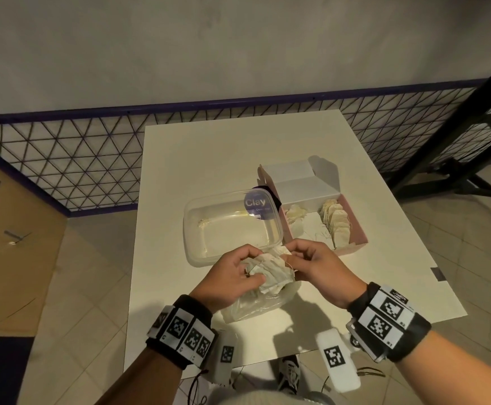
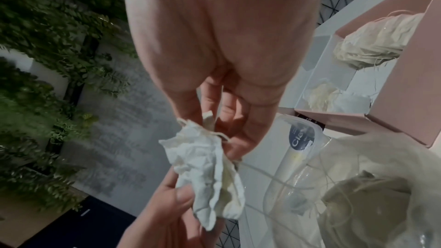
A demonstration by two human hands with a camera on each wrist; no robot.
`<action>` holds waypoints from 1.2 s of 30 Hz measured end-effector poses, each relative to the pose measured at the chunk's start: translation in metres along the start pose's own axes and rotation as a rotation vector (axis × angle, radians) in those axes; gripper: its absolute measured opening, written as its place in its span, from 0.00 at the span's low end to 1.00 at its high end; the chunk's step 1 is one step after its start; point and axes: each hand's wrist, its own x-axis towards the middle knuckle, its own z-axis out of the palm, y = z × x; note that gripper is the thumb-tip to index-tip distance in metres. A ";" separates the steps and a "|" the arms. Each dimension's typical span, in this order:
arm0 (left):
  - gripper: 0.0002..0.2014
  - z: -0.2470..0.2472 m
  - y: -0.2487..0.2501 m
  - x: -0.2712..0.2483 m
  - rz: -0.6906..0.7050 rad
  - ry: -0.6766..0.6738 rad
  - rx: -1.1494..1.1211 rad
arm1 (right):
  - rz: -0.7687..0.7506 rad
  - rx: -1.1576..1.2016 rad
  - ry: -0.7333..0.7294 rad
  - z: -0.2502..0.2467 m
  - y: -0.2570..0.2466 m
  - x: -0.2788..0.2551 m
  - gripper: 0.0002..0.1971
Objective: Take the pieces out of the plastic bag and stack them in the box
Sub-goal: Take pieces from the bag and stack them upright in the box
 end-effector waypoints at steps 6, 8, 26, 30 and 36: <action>0.13 0.001 0.001 0.002 -0.008 -0.014 0.029 | 0.043 -0.003 -0.028 -0.001 -0.005 -0.006 0.11; 0.12 0.003 0.002 0.002 -0.013 -0.023 0.034 | 0.042 -0.055 -0.021 -0.003 -0.004 -0.005 0.13; 0.29 0.003 0.001 0.007 -0.078 -0.024 0.015 | 0.184 0.204 0.085 -0.031 0.002 0.006 0.04; 0.29 0.002 0.001 0.010 -0.076 -0.017 0.040 | 0.151 0.159 0.121 -0.049 0.002 0.008 0.02; 0.23 -0.001 0.000 0.014 -0.061 -0.005 0.041 | 0.099 0.158 0.187 -0.074 -0.007 0.004 0.02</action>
